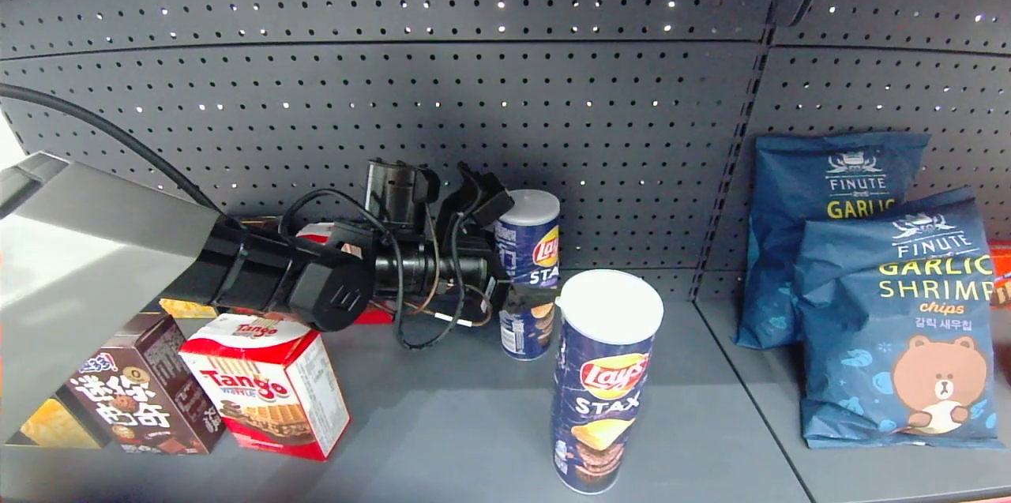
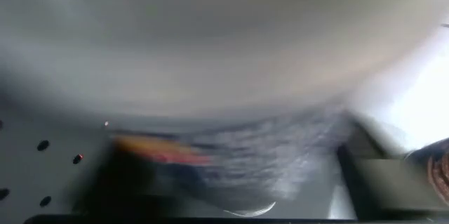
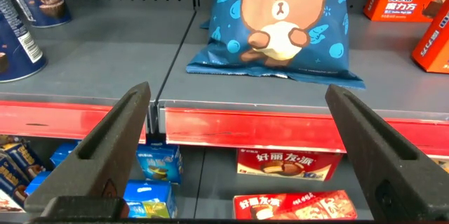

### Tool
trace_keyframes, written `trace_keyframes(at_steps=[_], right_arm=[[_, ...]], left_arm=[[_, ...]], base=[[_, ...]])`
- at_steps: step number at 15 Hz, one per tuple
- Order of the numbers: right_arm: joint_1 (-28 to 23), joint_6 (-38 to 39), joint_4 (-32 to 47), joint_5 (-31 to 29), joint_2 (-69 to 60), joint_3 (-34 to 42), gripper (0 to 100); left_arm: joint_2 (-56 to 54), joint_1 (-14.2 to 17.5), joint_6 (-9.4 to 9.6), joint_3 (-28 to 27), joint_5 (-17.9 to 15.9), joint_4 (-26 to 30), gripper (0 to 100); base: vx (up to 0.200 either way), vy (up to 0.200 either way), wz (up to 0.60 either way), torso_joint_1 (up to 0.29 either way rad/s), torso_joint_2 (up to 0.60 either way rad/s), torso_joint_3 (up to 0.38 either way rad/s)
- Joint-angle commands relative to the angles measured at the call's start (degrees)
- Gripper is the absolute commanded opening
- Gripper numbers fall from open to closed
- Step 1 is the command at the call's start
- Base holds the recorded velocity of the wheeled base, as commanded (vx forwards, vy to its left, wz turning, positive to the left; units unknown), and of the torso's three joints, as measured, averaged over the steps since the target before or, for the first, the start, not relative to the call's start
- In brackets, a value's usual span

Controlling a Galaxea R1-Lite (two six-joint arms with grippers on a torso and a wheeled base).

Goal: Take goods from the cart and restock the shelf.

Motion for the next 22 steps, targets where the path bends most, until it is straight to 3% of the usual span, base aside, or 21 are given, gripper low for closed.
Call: trace_keyframes(at_steps=[1, 7, 9, 10, 13, 14, 22], right_arm=[[0.01, -0.02, 0.09, -0.05, 0.02, 0.0, 100], [0.01, -0.02, 0.0, -0.05, 0.02, 0.0, 100], [0.01, -0.02, 0.0, 0.04, 0.02, 0.0, 100], [0.01, -0.02, 0.0, -0.05, 0.02, 0.0, 100], [0.01, -0.02, 0.0, 0.04, 0.02, 0.0, 100], [0.01, -0.02, 0.09, 0.04, 0.02, 0.0, 100], [0.01, -0.02, 0.0, 0.04, 0.02, 0.0, 100]], left_arm=[[-0.71, 0.08, -0.06, 1.11, 0.0, -0.09, 100], [-8.88, 1.48, -0.32, 9.81, 1.49, -0.27, 100], [-10.99, 1.48, -0.5, 12.71, 5.27, -0.36, 100], [-12.48, 1.04, -1.2, 15.61, 8.17, -1.41, 100], [-13.54, -0.45, -2.69, 19.92, 12.74, -3.43, 100], [-13.54, -1.07, -2.69, 20.62, 15.38, -3.96, 100], [-9.14, -2.38, -2.78, 16.76, 20.39, -3.96, 100]], base=[[0.0, 0.0, 0.0, 0.0, 0.0, 0.0], [0.0, 0.0, 0.0, 0.0, 0.0, 0.0], [0.0, 0.0, 0.0, 0.0, 0.0, 0.0], [0.0, 0.0, 0.0, 0.0, 0.0, 0.0], [0.0, 0.0, 0.0, 0.0, 0.0, 0.0], [0.0, 0.0, 0.0, 0.0, 0.0, 0.0], [0.0, 0.0, 0.0, 0.0, 0.0, 0.0]])
